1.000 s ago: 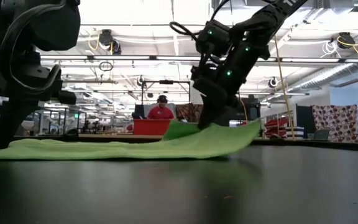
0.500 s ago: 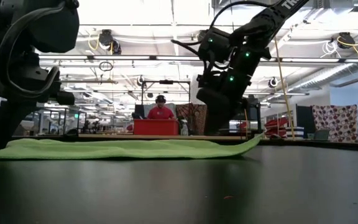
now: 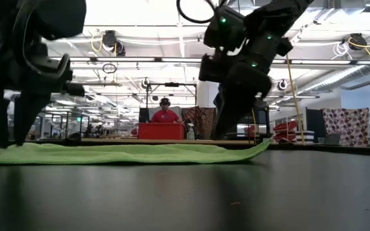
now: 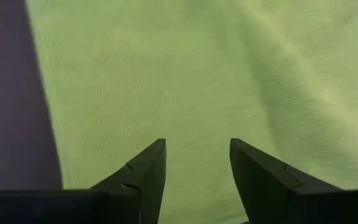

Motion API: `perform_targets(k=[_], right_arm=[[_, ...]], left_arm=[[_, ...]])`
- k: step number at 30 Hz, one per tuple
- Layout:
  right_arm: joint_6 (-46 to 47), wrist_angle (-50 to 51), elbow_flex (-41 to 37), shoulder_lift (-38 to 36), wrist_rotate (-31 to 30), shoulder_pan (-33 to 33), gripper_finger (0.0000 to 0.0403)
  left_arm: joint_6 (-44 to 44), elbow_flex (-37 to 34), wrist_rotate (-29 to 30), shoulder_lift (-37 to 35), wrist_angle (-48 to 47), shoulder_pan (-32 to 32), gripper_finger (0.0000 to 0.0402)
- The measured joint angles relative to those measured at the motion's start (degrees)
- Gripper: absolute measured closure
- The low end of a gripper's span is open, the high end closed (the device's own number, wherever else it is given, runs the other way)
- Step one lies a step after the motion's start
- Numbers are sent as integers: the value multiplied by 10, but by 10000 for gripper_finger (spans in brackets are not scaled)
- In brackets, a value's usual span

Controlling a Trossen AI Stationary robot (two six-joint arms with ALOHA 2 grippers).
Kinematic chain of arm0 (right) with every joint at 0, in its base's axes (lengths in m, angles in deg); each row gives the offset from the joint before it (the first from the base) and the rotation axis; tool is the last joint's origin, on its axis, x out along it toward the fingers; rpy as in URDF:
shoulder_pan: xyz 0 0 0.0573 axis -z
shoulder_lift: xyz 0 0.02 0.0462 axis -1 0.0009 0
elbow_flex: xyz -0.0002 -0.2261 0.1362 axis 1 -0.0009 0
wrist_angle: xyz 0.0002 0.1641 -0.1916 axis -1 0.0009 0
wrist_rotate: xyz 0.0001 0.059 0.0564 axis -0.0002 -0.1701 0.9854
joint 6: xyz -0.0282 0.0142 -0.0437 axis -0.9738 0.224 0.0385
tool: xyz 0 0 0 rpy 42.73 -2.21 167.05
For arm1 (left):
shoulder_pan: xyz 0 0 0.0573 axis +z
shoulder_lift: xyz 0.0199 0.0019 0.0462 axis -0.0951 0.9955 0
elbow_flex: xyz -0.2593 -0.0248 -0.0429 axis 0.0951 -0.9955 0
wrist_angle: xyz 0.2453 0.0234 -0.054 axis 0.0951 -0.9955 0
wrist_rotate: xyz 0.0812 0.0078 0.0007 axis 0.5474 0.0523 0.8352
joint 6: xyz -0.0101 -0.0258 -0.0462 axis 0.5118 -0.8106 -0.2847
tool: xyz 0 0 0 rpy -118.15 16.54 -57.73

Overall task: Roll towel into tight, uniform cylinder
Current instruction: Fold the green towel

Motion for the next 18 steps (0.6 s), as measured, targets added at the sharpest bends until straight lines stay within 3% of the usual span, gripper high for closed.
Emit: perform_targets(k=[4,8,12,18], right_arm=[[-15,-3,-24,0,-23,-19,251],[5,-24,-60,0,-24,-18,266],[32,-44,-88,-4,-7,-17,276],[86,-29,-109,-9,11,-45,282]], left_arm=[[-2,23,7,-10,-30,0,275],[-6,28,74,-23,-34,2,249],[3,24,134,-25,-11,28,245],[48,17,145,-25,80,93,245]])
